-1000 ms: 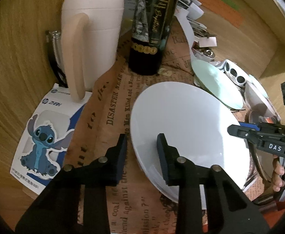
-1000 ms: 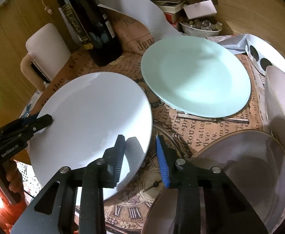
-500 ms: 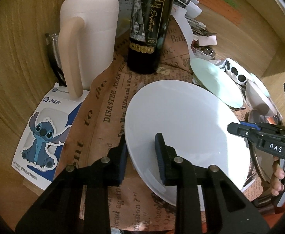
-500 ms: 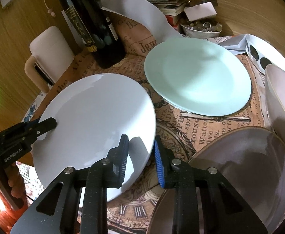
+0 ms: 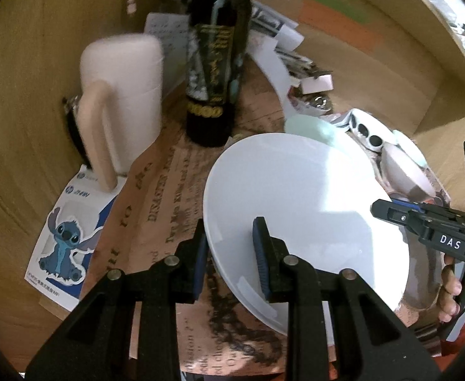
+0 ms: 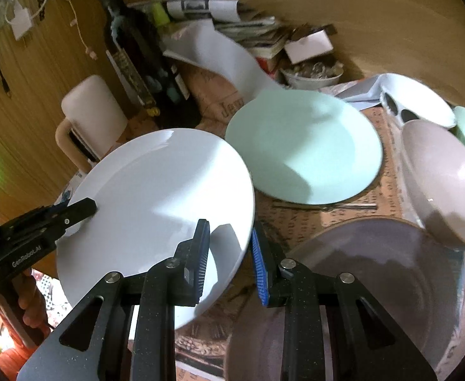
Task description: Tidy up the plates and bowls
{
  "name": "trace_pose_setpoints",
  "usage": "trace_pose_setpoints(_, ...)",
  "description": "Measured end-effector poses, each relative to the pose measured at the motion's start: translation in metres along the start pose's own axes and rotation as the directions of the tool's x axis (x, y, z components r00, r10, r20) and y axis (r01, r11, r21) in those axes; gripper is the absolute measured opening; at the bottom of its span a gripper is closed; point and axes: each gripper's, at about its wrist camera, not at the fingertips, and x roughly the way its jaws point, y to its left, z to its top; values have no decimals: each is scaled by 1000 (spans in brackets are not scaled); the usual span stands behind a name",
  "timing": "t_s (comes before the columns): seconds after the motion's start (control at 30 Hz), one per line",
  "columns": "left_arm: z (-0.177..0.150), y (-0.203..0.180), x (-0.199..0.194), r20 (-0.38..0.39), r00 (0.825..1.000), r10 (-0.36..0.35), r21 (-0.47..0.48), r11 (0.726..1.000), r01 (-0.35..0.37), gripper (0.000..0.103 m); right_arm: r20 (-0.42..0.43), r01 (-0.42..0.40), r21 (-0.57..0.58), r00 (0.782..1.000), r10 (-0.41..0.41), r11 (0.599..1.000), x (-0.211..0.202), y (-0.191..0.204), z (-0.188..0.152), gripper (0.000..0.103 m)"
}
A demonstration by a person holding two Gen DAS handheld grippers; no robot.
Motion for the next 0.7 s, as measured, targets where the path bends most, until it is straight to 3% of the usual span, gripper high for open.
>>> trace_pose_setpoints(0.7,4,-92,-5,3,997,-72,113,991,71,28,96,57,72,993,-64,996,-70,-61,-29,24)
